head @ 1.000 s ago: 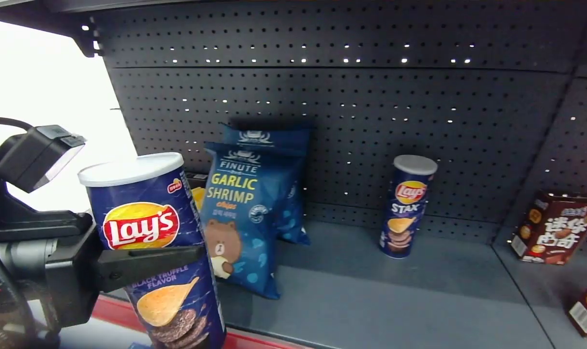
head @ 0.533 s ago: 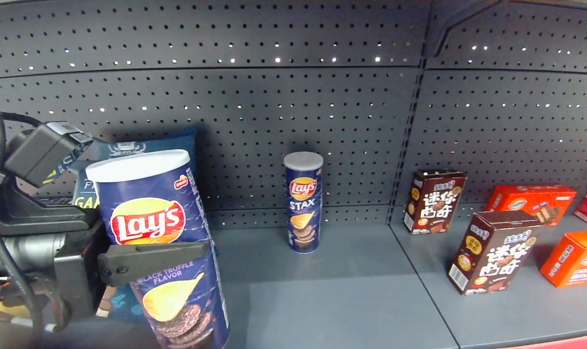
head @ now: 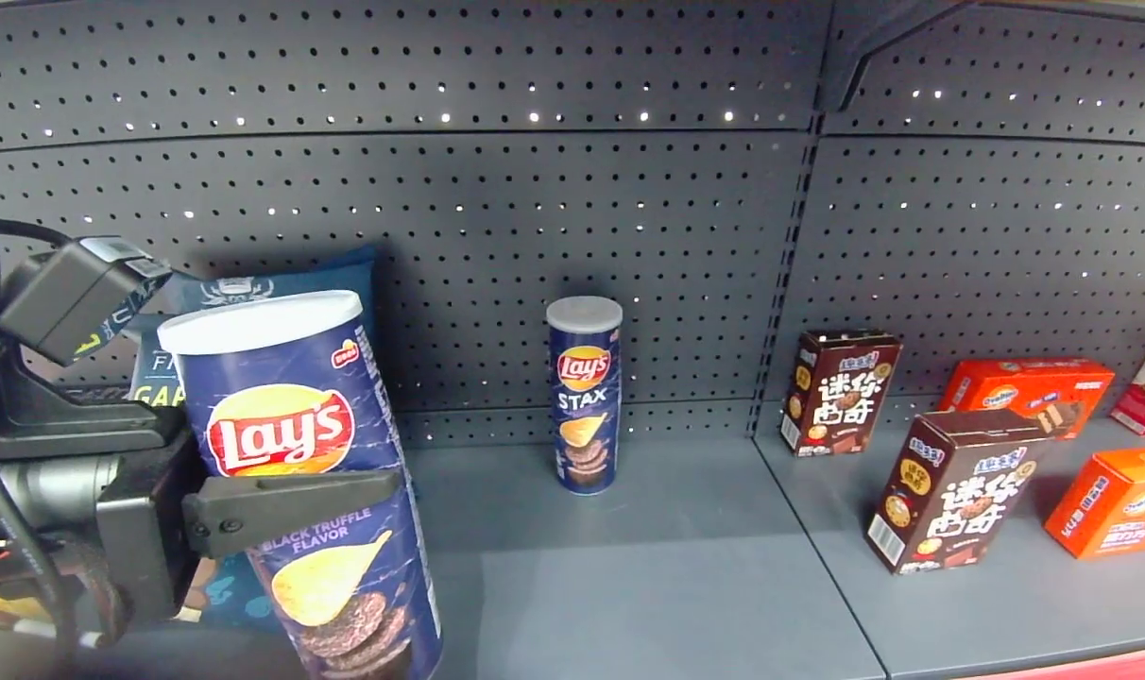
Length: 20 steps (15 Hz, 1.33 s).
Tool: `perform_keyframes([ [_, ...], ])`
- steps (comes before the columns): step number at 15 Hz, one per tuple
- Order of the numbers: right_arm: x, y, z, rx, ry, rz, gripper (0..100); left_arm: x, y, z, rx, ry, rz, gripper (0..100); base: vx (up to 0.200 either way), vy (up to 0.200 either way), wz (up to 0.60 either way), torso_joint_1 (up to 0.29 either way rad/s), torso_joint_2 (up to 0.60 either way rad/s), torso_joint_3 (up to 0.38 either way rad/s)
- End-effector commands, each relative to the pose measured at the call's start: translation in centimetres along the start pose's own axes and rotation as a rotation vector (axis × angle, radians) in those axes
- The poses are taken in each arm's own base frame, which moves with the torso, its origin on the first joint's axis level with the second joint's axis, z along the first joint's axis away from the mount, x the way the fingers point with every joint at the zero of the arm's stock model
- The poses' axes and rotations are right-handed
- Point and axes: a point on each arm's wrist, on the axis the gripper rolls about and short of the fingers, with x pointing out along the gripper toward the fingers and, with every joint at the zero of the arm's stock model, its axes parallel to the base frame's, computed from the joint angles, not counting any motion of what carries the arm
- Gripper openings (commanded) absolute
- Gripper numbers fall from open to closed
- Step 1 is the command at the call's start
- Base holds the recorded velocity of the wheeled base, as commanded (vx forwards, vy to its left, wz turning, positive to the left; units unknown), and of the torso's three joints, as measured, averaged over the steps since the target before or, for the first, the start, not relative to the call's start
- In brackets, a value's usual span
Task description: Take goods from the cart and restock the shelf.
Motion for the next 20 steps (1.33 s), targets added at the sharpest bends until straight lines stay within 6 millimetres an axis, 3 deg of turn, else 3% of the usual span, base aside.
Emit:
perform_keyframes([
  [1,0.0,0.0,0.0,0.0,0.0,0.0,100,0.0,0.0,-0.1,-0.002,0.002,0.0,0,0.0,0.0,0.6,0.007,0.0,0.007],
  [3,0.0,0.0,0.0,0.001,0.001,0.0,100,0.0,0.0,-0.2,-0.004,0.004,-0.001,0,0.0,0.0,0.6,0.005,0.01,0.005],
  [17,0.3,0.0,0.4,0.008,0.041,-0.026,100,-0.2,-0.2,-0.4,-0.01,0.009,0.002,0,0.0,0.0,0.0,0.0,0.0,0.0],
  [18,-0.2,0.0,4.8,0.06,-0.046,0.031,100,-0.2,-0.2,-0.4,-0.009,0.008,0.001,0,0.0,0.0,0.0,0.0,0.0,0.0],
  [19,1.2,0.1,9.7,0.163,-0.022,0.054,100,-0.1,-0.2,-0.5,-0.009,0.011,-0.001,0,0.0,0.0,0.0,0.0,0.0,0.0],
  [20,1.6,0.1,13.1,0.151,-0.059,0.135,100,0.0,-0.3,-0.5,-0.005,0.014,-0.008,0,0.0,0.0,0.0,0.0,0.0,0.0],
])
